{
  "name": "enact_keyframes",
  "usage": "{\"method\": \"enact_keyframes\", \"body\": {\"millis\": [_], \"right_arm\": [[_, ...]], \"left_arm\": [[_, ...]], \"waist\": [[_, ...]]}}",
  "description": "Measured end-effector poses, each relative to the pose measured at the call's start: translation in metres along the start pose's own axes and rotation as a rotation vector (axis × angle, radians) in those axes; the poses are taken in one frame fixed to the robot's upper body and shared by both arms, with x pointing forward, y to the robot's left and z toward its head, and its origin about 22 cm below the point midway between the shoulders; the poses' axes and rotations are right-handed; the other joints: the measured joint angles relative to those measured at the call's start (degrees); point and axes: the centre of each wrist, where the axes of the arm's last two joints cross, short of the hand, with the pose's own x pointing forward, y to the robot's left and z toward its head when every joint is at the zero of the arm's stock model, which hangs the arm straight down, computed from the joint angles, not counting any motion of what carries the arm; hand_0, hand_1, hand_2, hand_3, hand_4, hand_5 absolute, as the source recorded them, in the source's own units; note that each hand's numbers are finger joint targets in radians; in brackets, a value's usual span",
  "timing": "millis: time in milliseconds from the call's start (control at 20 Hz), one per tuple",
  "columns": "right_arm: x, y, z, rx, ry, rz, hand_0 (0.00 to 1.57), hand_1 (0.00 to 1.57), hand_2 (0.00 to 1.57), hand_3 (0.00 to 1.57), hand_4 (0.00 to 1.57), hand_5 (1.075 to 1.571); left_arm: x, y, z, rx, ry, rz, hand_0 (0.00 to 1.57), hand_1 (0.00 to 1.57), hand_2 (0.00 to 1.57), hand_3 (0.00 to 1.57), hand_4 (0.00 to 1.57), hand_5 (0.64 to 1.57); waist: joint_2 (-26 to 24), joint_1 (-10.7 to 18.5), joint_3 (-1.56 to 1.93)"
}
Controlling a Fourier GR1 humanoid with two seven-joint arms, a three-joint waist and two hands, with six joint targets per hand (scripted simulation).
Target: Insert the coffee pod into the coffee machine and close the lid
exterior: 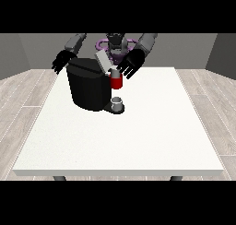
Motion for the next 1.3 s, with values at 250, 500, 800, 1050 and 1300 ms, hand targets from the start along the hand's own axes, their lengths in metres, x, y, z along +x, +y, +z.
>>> {"method": "enact_keyframes", "body": {"millis": [250,500,800,1050,1300], "right_arm": [[-0.004,-0.002,0.004,-0.007,0.015,0.004,0.00,0.00,0.00,0.00,0.43,1.571],[-0.009,-0.003,0.004,-0.019,0.011,0.005,0.00,0.00,0.00,0.00,0.40,1.571],[-0.002,-0.002,-0.001,-0.012,-0.006,0.006,0.00,0.00,0.00,0.00,0.44,1.571],[0.001,0.002,0.001,-0.010,0.002,0.002,0.00,0.00,0.00,0.00,0.46,1.571],[-0.004,0.006,0.005,-0.009,-0.005,0.002,0.00,0.00,0.00,0.00,0.45,1.571]], "left_arm": [[-0.003,0.000,0.001,-0.025,0.008,0.003,1.22,1.22,1.27,1.17,0.48,1.571],[-0.001,0.001,0.000,-0.025,0.001,0.001,1.16,1.16,1.19,1.06,0.46,1.571],[0.000,0.006,-0.001,-0.020,0.002,-0.023,1.09,1.09,1.13,0.96,0.40,1.571],[-0.006,0.006,0.001,-0.036,0.015,-0.038,1.05,1.05,1.12,0.96,0.36,1.571],[-0.004,0.007,0.001,-0.028,-0.004,-0.051,0.91,0.91,1.02,0.86,0.36,1.571]], "waist": [[-0.3,0.2,0.02],[0.6,0.5,0.02],[1.1,0.0,0.01],[0.1,-0.1,-0.02],[0.4,0.3,0.00]]}}
